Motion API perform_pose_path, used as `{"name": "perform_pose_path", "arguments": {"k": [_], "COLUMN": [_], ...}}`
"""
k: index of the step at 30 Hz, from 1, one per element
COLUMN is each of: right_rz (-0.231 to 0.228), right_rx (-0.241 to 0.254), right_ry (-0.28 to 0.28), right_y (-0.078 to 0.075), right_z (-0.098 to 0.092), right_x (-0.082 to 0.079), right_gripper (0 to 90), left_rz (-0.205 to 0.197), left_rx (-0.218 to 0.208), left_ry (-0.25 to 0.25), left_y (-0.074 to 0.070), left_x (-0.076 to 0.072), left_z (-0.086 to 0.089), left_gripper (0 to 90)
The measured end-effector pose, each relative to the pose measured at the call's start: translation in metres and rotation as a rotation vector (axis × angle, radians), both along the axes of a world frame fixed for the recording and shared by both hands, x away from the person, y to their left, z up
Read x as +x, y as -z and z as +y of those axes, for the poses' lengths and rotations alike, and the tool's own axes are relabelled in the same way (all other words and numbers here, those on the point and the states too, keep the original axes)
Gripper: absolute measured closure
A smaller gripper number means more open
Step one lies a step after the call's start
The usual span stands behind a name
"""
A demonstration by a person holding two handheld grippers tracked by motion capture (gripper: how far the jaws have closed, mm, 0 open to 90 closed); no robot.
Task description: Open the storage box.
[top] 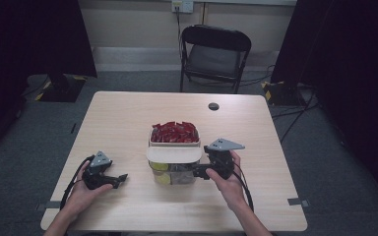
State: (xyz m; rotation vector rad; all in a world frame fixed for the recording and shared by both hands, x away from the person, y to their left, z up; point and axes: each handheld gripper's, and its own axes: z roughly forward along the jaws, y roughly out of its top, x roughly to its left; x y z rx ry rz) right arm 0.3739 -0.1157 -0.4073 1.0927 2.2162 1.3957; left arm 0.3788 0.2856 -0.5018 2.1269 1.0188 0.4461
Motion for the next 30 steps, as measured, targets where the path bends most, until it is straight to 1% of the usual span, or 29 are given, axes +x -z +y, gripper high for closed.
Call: {"name": "perform_pose_path", "arguments": {"k": [9,11,13,17,22,30], "right_rz": [-0.009,-0.008,0.0,-0.001,0.002,0.002], "right_rx": [0.009,0.009,0.019,0.025,0.018,0.023], "right_ry": [0.0,-0.002,-0.002,-0.006,-0.011,-0.01], "right_y": [-0.005,-0.005,-0.005,-0.005,-0.006,-0.008], "right_z": [-0.002,-0.002,-0.002,-0.003,-0.002,-0.001], "right_x": [0.007,0.008,0.009,0.01,0.012,0.015], "right_gripper": [13.9,14.0,13.9,13.9,13.9,13.8], "left_rz": [0.0,0.0,0.0,0.0,0.0,0.0], "left_rx": [0.0,0.0,0.0,0.001,0.0,0.0], "left_ry": [0.0,0.0,0.0,0.0,0.0,0.0], "left_y": [0.0,0.0,0.0,0.0,0.0,0.0], "left_x": [0.0,0.0,0.0,0.0,0.0,0.0], "left_z": [0.0,0.0,0.0,0.0,0.0,0.0], "left_gripper": [14.1,14.1,14.1,14.1,14.1,14.1]}}
